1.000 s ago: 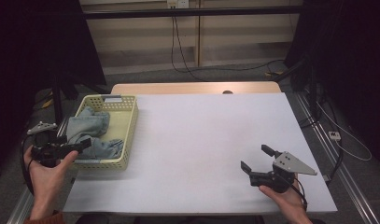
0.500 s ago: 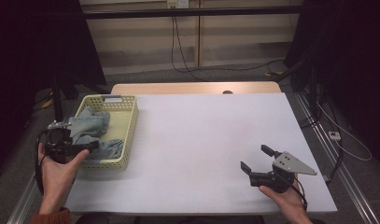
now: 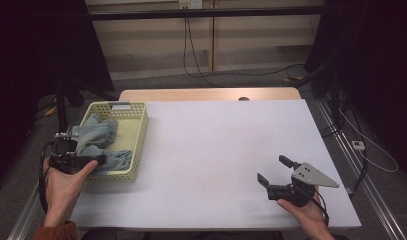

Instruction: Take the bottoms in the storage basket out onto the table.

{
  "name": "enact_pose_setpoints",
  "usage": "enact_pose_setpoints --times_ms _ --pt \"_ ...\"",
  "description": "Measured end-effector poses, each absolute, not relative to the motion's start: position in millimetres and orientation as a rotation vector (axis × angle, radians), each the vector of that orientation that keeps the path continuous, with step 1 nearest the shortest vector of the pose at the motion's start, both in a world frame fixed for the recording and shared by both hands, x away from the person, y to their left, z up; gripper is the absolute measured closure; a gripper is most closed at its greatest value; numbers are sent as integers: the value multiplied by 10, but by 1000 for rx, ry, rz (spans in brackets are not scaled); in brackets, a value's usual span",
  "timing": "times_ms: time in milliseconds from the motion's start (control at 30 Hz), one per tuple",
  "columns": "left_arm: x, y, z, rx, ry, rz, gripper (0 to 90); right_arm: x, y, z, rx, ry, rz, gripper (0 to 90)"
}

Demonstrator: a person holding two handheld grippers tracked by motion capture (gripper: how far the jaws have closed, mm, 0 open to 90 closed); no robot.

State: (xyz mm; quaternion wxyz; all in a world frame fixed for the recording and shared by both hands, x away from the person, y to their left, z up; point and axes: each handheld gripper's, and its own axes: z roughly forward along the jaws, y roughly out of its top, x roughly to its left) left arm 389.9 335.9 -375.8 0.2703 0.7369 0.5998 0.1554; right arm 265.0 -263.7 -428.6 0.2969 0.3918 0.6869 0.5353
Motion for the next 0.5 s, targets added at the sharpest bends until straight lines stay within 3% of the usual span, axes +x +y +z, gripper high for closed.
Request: enact_pose_setpoints --times_ms 267,500 --pt "4018 3264 -3806 2071 1664 371 2 2651 -2636 -4286 1041 1828 1425 63" --pt "4124 3288 -3869 2118 1664 251 154 2652 -2625 -4288 1033 1834 1422 64"
